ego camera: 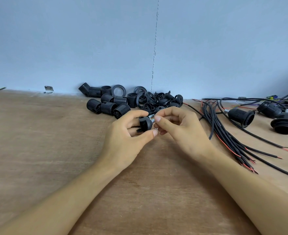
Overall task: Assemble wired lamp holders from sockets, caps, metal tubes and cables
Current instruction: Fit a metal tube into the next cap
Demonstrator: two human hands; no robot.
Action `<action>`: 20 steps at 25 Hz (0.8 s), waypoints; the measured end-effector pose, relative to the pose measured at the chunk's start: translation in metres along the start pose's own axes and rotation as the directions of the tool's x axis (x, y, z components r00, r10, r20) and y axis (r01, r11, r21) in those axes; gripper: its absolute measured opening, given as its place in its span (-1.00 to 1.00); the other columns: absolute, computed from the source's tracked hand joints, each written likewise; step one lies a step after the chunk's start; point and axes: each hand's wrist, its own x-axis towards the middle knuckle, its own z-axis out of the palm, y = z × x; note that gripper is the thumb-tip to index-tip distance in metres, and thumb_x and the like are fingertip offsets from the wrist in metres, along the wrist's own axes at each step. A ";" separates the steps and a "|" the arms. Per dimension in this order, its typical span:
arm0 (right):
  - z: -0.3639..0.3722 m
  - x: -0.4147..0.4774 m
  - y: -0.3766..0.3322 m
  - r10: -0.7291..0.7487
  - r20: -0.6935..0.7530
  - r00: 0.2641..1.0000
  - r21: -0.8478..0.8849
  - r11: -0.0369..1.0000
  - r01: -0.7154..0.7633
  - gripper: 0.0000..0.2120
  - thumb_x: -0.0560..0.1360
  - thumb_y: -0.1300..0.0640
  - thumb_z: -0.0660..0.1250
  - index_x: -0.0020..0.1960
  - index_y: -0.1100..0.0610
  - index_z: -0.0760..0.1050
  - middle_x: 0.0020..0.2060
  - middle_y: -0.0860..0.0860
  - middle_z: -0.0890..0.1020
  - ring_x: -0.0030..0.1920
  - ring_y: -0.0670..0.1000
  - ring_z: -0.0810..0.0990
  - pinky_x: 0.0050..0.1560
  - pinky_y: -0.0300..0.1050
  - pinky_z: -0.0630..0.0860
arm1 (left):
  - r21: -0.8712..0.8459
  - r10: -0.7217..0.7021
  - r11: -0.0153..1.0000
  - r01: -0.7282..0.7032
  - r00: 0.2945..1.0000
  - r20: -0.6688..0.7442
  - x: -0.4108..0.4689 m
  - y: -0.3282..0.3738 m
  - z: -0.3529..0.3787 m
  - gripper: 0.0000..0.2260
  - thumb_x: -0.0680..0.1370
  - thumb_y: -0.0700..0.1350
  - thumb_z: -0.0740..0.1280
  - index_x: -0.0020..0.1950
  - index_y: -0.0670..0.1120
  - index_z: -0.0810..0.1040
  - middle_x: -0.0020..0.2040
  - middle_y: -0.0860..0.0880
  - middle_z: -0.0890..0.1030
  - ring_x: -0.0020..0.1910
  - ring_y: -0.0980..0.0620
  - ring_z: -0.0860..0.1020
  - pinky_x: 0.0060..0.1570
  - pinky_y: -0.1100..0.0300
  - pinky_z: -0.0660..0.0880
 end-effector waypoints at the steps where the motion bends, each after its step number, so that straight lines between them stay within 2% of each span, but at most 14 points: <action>1: 0.000 0.000 0.000 0.001 0.005 1.000 0.030 1.000 -0.001 -0.96 0.56 0.14 0.43 -0.03 0.07 0.66 -0.21 0.06 0.72 -0.20 -0.01 0.68 -0.07 -0.09 0.63 | -0.007 0.004 1.000 -0.004 1.000 0.007 0.001 0.000 0.000 -0.65 0.45 -0.14 0.60 0.17 0.12 0.64 -0.01 0.10 0.75 -0.04 0.12 0.72 -0.07 0.26 0.63; 3: -0.001 0.001 0.001 0.004 0.014 1.000 0.070 0.998 -0.005 -0.95 0.57 0.15 0.42 0.01 0.07 0.65 -0.20 0.05 0.73 -0.18 -0.06 0.68 -0.09 -0.19 0.59 | -0.036 0.001 0.999 0.000 1.000 0.013 0.003 0.000 0.000 -0.70 0.46 -0.01 0.56 0.18 0.16 0.66 0.02 0.08 0.73 -0.08 0.07 0.72 -0.13 0.19 0.64; 5: -0.002 0.002 0.001 0.000 0.020 1.000 0.073 0.997 -0.001 -0.91 0.57 0.16 0.41 0.05 0.05 0.65 -0.15 0.02 0.74 -0.13 -0.04 0.69 -0.07 -0.19 0.59 | -0.061 -0.029 0.998 0.030 0.999 0.018 0.005 -0.001 -0.002 -0.61 0.40 0.06 0.54 0.22 0.18 0.66 0.04 0.07 0.72 -0.15 0.04 0.70 -0.13 0.22 0.61; 9: -0.004 0.003 0.001 -0.016 0.007 1.000 0.056 0.998 0.015 -0.89 0.56 0.17 0.42 0.05 0.01 0.66 -0.10 -0.02 0.74 -0.04 0.02 0.70 0.00 -0.08 0.62 | -0.184 -0.118 0.975 0.123 0.992 0.038 0.010 -0.007 -0.005 -0.62 0.33 -0.08 0.58 0.12 0.17 0.69 0.06 0.02 0.74 0.02 -0.01 0.73 0.19 -0.06 0.60; 13: -0.003 0.003 -0.001 -0.032 -0.012 0.999 0.016 0.999 0.032 -0.89 0.55 0.17 0.43 0.03 -0.01 0.67 -0.10 -0.04 0.74 -0.03 0.00 0.69 0.12 0.11 0.61 | -0.272 -0.162 0.946 0.175 0.984 0.070 0.012 -0.012 -0.004 -0.60 0.35 -0.11 0.57 0.17 0.03 0.65 0.10 0.01 0.74 0.04 -0.03 0.73 0.17 -0.07 0.63; 17: -0.003 0.002 -0.004 -0.045 -0.014 0.999 -0.061 0.997 0.044 -0.89 0.55 0.15 0.44 0.04 -0.01 0.67 -0.12 -0.11 0.73 -0.14 -0.12 0.65 0.07 0.04 0.62 | -0.294 -0.164 0.940 0.174 0.985 0.059 0.011 -0.012 -0.004 -0.59 0.35 -0.11 0.57 0.18 -0.01 0.63 0.10 0.00 0.74 0.03 -0.04 0.74 0.15 -0.06 0.64; 20: -0.001 0.001 -0.006 -0.041 -0.008 0.999 -0.098 0.994 0.040 -0.89 0.55 0.12 0.44 0.06 -0.01 0.67 -0.11 -0.12 0.73 -0.10 -0.10 0.67 0.08 0.01 0.61 | -0.261 -0.152 0.952 0.160 0.987 0.051 0.010 -0.012 -0.004 -0.59 0.30 -0.07 0.62 0.12 0.05 0.66 0.09 0.01 0.74 0.03 -0.04 0.74 0.22 -0.14 0.59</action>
